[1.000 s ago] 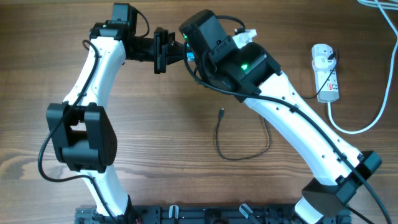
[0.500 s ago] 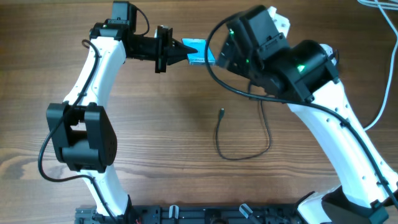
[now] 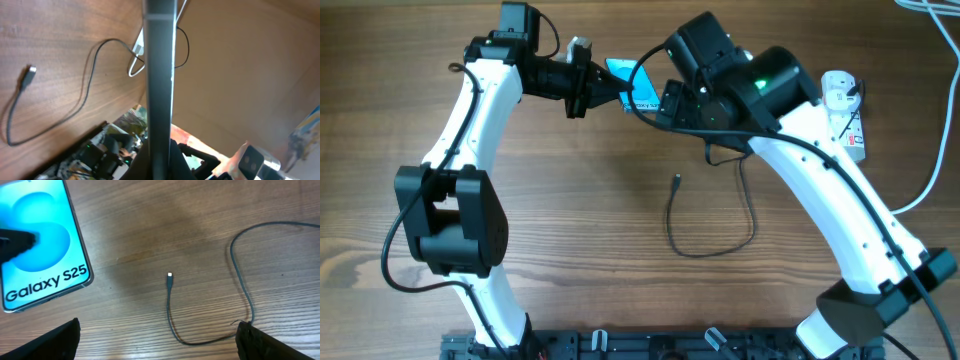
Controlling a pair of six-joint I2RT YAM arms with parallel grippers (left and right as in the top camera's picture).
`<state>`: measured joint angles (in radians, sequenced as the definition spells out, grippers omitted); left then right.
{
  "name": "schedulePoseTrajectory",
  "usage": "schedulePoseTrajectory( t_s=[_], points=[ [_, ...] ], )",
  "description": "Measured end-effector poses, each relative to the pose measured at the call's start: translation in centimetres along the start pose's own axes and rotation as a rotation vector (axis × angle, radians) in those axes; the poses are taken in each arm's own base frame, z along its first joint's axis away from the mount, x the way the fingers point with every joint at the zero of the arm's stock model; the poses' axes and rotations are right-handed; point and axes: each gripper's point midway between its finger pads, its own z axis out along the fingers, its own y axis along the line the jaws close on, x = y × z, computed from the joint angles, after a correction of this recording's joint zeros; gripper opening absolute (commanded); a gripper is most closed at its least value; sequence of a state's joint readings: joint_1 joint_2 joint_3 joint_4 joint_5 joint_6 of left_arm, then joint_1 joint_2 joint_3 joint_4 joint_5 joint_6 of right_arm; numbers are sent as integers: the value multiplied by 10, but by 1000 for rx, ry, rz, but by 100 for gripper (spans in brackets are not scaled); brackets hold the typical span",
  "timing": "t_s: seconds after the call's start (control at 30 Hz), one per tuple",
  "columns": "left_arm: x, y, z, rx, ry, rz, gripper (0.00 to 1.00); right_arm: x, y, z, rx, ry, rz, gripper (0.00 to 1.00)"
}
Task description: Plug charger to phone and switch on socket
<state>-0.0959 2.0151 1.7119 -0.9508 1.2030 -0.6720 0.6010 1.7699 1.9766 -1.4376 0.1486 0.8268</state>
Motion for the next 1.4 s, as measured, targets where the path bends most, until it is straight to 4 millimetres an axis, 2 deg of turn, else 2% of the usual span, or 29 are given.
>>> schedulePoseTrajectory(
  t_s=[0.2,0.5,0.7,1.0,1.27,1.37,1.4],
  points=[
    [-3,0,-1,-4,-11,71,4,4,1,11,11,25,-6,100],
    [-15,3,-20,10,-58,63,4,7,1,26,19,37,-8,100],
    [-17,4,-22,10,-64,61,4,9,2,36,23,41,-9,100],
    [-36,25,-34,-93,-170,33,4,9,4,48,19,38,-9,100],
    [-45,45,-40,-204,-235,24,4,26,0,95,30,70,-49,95],
    [-47,49,-41,-229,-249,41,4,40,0,116,37,135,-83,87],
    [-48,51,-42,-239,-255,41,4,43,0,120,43,149,-86,80]
  ],
)
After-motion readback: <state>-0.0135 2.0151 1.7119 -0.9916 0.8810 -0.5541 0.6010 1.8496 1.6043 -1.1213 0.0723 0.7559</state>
